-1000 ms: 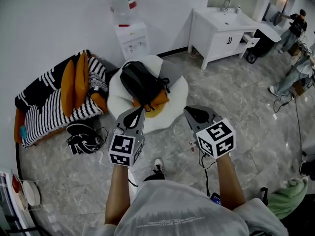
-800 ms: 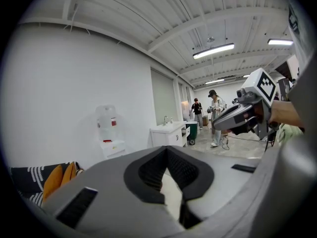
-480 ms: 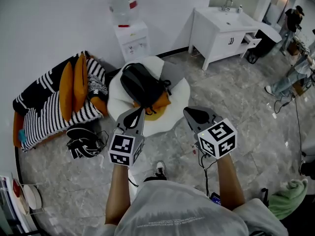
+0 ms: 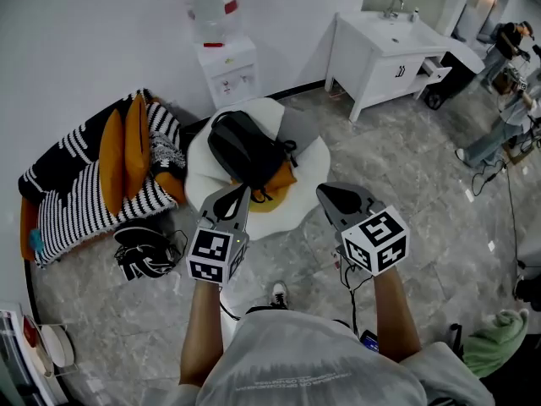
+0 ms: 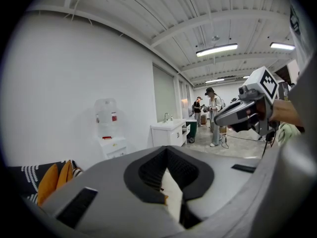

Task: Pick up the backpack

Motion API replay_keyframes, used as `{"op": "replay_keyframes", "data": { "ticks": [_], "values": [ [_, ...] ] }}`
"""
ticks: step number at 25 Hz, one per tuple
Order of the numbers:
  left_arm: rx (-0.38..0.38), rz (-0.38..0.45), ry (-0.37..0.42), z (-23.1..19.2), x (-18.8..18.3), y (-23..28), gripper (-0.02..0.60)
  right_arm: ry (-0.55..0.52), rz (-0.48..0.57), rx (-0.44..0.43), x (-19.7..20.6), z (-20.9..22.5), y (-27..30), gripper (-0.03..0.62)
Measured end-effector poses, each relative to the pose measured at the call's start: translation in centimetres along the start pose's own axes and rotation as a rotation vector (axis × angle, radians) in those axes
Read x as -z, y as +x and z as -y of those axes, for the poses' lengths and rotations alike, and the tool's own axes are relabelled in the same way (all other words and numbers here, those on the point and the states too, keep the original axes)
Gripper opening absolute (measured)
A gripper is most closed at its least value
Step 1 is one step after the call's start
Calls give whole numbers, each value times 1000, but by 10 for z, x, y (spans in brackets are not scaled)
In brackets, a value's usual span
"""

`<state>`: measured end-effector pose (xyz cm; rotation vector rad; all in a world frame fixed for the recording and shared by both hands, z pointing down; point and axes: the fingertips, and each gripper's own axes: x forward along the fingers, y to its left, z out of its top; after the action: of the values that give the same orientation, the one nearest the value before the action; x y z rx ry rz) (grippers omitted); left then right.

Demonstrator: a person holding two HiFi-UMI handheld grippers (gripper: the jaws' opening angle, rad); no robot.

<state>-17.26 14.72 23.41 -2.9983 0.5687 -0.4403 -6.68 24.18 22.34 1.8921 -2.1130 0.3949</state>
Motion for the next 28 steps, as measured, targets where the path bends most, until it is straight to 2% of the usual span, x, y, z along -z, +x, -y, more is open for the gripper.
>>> {"op": "replay_keyframes", "data": {
  "ticks": [4,11,19,24,28],
  "values": [
    [10,1,2,-14,2,10,1,6,5,26,-4,8,16,2],
    [14,-3,-3,-38,4,23,0,46,27,20,-17,15,35,2],
    [21,-19,8,-42,6,37,0,92,52,7,-27,32,40,2],
    [17,-31,8,-48,7,56,0,114,-12,-68,-24,42,60,2],
    [-11,-40,-5,-61,7,83,0,108,-41,-74,-19,71,77,2]
  ]
}}
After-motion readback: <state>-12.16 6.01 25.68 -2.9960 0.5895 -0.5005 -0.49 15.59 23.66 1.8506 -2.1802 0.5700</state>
